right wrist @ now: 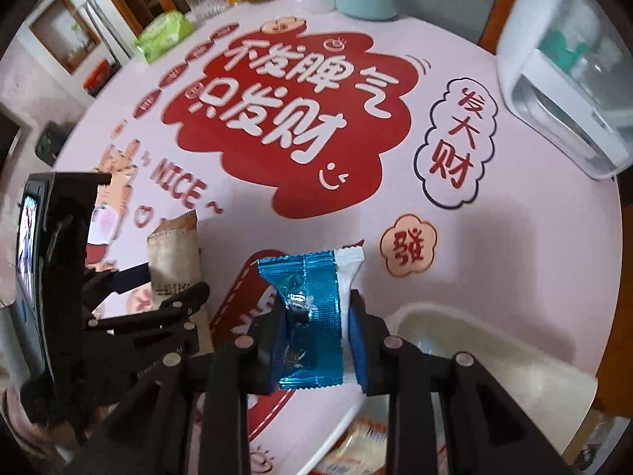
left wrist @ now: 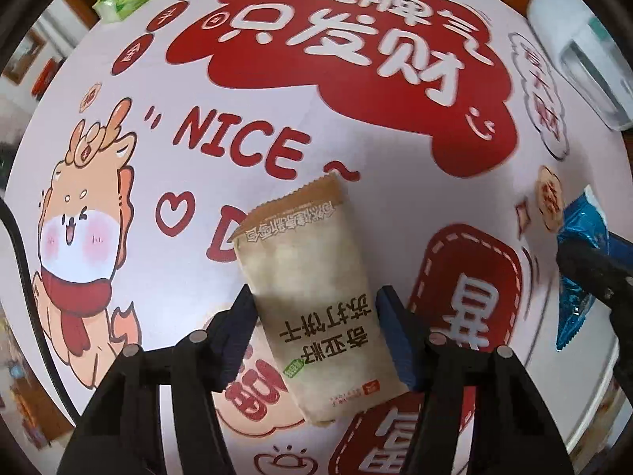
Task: Organize snacks
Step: 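Grasp the blue candy with the right tool while the left grasps the brown paper pack, then carry the candy and brown pack into the white tray and release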
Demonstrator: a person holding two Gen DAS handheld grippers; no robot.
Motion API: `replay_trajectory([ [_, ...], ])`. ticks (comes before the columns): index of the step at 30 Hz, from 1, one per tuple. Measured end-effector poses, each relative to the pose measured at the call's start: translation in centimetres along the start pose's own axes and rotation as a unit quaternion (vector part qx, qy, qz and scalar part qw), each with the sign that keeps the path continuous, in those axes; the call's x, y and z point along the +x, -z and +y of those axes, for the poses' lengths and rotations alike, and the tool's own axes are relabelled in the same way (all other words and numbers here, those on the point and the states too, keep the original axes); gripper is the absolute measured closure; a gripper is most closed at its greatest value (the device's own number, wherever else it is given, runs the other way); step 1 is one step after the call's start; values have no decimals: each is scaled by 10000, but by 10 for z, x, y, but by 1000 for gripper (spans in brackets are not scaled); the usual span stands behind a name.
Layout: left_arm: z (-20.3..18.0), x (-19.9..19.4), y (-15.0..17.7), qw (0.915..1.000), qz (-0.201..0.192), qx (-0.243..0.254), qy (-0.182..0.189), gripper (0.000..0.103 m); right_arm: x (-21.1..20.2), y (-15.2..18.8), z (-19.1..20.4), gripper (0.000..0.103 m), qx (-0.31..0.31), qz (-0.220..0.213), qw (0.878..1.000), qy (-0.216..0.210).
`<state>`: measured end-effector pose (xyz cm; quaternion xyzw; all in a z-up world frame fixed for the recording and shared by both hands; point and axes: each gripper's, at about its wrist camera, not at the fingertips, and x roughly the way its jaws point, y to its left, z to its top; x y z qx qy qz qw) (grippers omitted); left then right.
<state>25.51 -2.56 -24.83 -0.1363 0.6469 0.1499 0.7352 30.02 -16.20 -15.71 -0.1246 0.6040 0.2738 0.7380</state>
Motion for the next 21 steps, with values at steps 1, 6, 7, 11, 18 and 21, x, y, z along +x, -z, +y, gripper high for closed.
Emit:
replay_trajectory([
  [1, -1, -3, 2, 9999, 15, 1, 102, 44, -1, 3, 5, 76, 44, -74, 9999, -80],
  [6, -7, -51, 14, 9980, -434, 377, 269, 45, -41, 32, 16, 78, 117, -529, 9984, -146],
  [7, -9, -63, 16, 9968, -548, 467, 333, 45, -50, 38, 16, 78, 133, -616, 9979, -133],
  [11, -17, -123, 31, 9871, -1132, 905, 679, 45, -92, 67, 10, 78, 258, -987, 9948, -61],
  [18, -50, -207, 60, 9580, -1882, 1789, 1217, 45, -166, 133, -9, 78, 638, -1584, 9846, 389],
  [21, -78, -231, 78, 9400, -2186, 2260, 1324, 45, -184, 159, -23, 78, 932, -1723, 9788, 599],
])
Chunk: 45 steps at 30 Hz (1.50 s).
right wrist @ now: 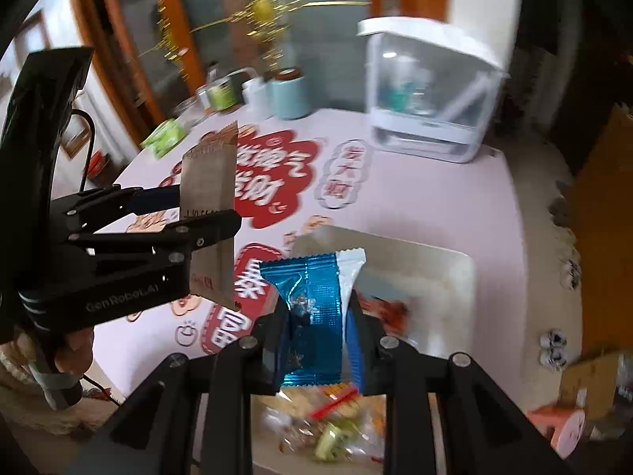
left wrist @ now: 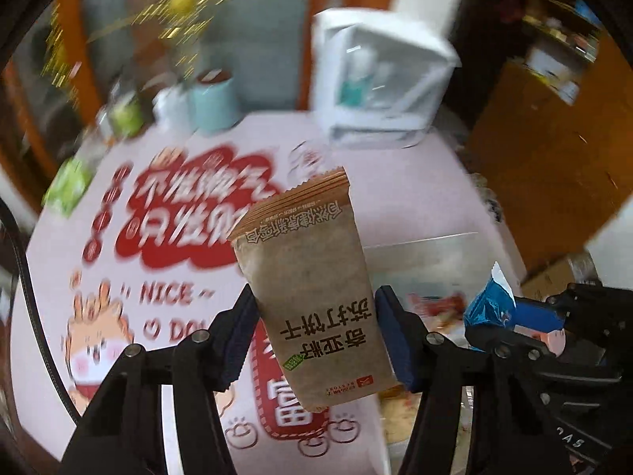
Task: Organize snacks
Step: 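Carry the candy and brown pack into the white tray and release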
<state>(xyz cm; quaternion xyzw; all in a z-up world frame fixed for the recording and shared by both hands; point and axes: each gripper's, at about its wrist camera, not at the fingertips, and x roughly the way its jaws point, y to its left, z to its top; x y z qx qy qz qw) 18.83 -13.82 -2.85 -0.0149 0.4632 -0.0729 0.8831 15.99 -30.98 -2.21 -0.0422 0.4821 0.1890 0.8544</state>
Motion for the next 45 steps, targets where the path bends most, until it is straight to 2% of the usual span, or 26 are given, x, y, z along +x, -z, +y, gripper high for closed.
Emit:
replay_trajectory([
  [6, -64, -4, 0, 9966, -159, 739, 315, 45, -11, 33, -37, 78, 536, 9, 9979, 371],
  [10, -94, 3, 5, 9937, -56, 1014, 465, 45, -4, 55, -55, 78, 823, 175, 9951, 527],
  [14, -118, 4, 11, 9911, -85, 1250, 459, 45, 1, 71, -64, 78, 1077, 274, 9922, 560],
  [22, -139, 14, 24, 9877, 55, 1504, 434, 45, 9, 85, -65, 77, 1238, 353, 9906, 468],
  [31, -140, 23, 37, 9872, 229, 1552, 284, 44, 18, 87, -61, 76, 1312, 459, 9892, 460],
  [32, -140, 24, 39, 9873, 253, 1546, 281, 44, 20, 87, -60, 75, 1312, 482, 9890, 474],
  [35, -138, 24, 43, 9873, 249, 1545, 273, 44, 24, 90, -57, 58, 1263, 529, 9884, 652],
  [36, -138, 23, 44, 9871, 249, 1553, 284, 41, 25, 91, -56, 53, 1257, 526, 9882, 702],
  [37, -137, 23, 46, 9870, 267, 1556, 302, 30, 25, 91, -55, 52, 1247, 504, 9882, 735],
  [39, -136, 22, 48, 9872, 265, 1535, 332, 16, 25, 93, -53, 51, 1243, 519, 9882, 722],
  [45, -131, 20, 55, 9881, 300, 1496, 188, 12, 24, 101, -48, 51, 1273, 504, 9881, 703],
])
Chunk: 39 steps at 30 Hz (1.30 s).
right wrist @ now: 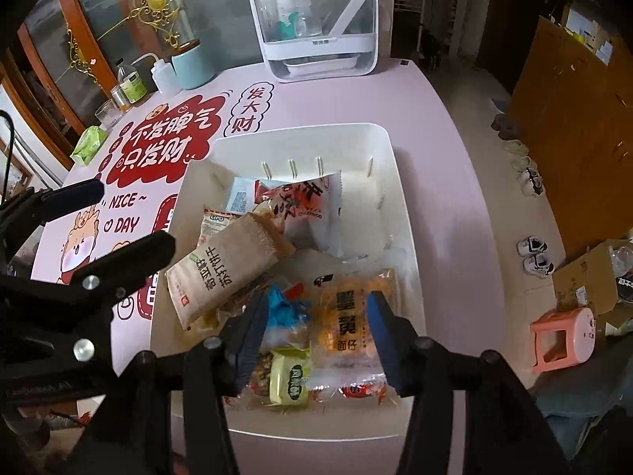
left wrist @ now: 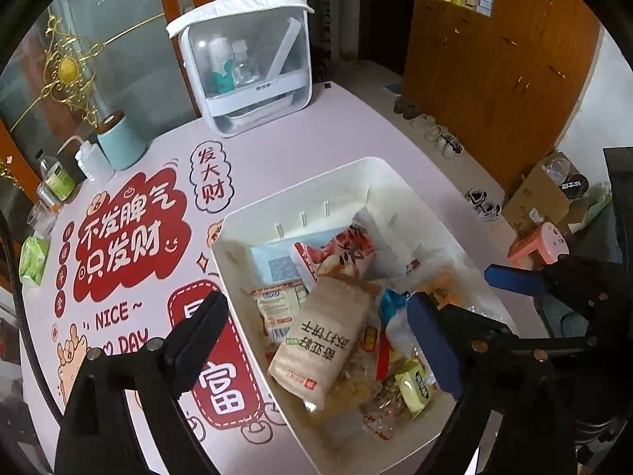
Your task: Organize snacks
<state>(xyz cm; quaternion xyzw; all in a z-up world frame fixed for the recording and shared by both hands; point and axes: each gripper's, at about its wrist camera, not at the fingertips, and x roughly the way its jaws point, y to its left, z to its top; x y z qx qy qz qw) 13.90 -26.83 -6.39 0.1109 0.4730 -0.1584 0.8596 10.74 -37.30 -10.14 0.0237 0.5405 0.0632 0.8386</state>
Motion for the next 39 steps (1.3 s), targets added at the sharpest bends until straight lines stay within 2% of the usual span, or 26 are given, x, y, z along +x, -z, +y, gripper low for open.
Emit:
replay_trajectory([
  [8, 11, -16, 19, 9997, -70, -54, -243, 12, -4, 10, 10, 51, 131, -148, 9997, -124],
  [12, 19, -22, 25, 9995, -70, -116, -281, 12, 0, 13, 14, 46, 248, -113, 9996, -89],
  [20, 41, -39, 40, 9992, -149, -206, -310, 12, -13, 22, 31, 45, 566, -274, 9980, -104],
  [26, 68, -60, 57, 9982, -187, -391, -403, 12, -34, 32, 61, 45, 700, -547, 9960, -103],
  [39, 117, -117, 108, 9933, -421, -873, -629, 11, -74, 50, 132, 45, 344, -936, 9948, -193],
])
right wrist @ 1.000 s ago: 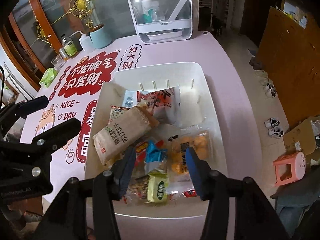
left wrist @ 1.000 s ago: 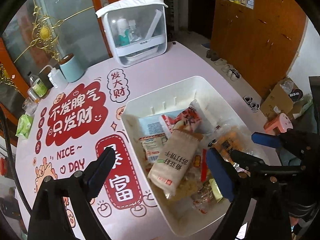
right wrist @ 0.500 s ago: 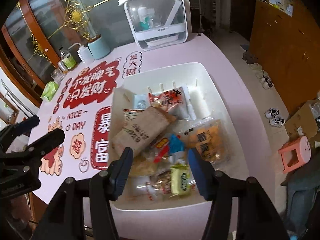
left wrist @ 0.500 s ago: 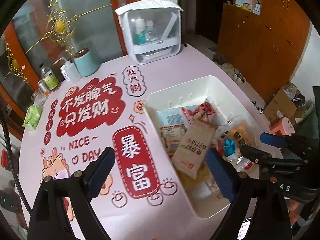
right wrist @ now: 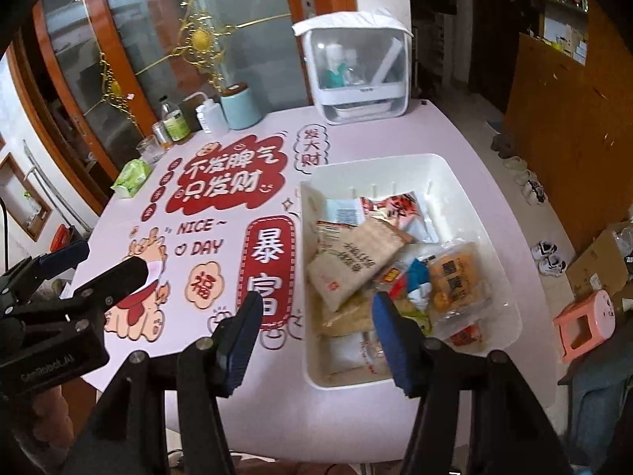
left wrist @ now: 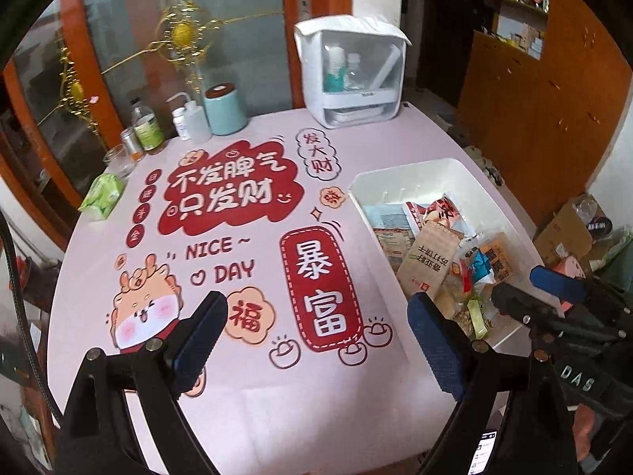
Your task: Organize snacks
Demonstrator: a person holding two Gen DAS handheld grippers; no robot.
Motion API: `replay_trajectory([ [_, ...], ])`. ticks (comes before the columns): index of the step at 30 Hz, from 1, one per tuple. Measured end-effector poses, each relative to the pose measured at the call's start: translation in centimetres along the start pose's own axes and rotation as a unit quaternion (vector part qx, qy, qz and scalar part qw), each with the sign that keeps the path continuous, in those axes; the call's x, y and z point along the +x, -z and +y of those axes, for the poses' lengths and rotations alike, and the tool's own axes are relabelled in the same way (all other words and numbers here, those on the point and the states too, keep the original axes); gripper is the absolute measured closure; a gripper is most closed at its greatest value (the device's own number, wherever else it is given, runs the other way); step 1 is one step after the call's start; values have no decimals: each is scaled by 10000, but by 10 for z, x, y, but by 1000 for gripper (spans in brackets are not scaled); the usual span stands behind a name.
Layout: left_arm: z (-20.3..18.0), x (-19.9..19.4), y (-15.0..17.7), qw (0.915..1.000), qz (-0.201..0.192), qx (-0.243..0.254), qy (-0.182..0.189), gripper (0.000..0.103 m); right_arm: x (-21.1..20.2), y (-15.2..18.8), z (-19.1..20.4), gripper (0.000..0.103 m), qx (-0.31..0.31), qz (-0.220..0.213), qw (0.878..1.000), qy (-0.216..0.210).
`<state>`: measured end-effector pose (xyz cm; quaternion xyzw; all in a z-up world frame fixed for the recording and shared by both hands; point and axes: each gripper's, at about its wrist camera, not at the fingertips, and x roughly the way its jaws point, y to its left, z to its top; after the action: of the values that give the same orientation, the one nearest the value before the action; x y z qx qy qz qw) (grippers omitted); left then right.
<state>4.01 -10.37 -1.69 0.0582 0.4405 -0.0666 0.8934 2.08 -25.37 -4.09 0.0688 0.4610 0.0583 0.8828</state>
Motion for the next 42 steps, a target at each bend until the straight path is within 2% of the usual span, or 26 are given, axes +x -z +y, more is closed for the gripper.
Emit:
replay_trajectory([
  [3, 9, -13, 4, 9998, -98, -125, -115, 11, -8, 1, 7, 45, 77, -111, 9999, -31],
  [8, 19, -28, 11, 9992, -162, -366, -84, 11, -22, 6, 10, 45, 146, -278, 9995, 101],
  [12, 16, -34, 15, 9989, -207, -384, -182, 11, -30, 11, 8, 45, 249, -375, 9988, 212],
  [18, 12, -39, 21, 9983, -307, -401, -277, 11, -30, 15, 4, 45, 325, -347, 9986, 234],
  [42, 24, -33, 25, 9961, -142, -759, -432, 11, -23, 10, 24, 45, -75, -290, 9994, 158],
])
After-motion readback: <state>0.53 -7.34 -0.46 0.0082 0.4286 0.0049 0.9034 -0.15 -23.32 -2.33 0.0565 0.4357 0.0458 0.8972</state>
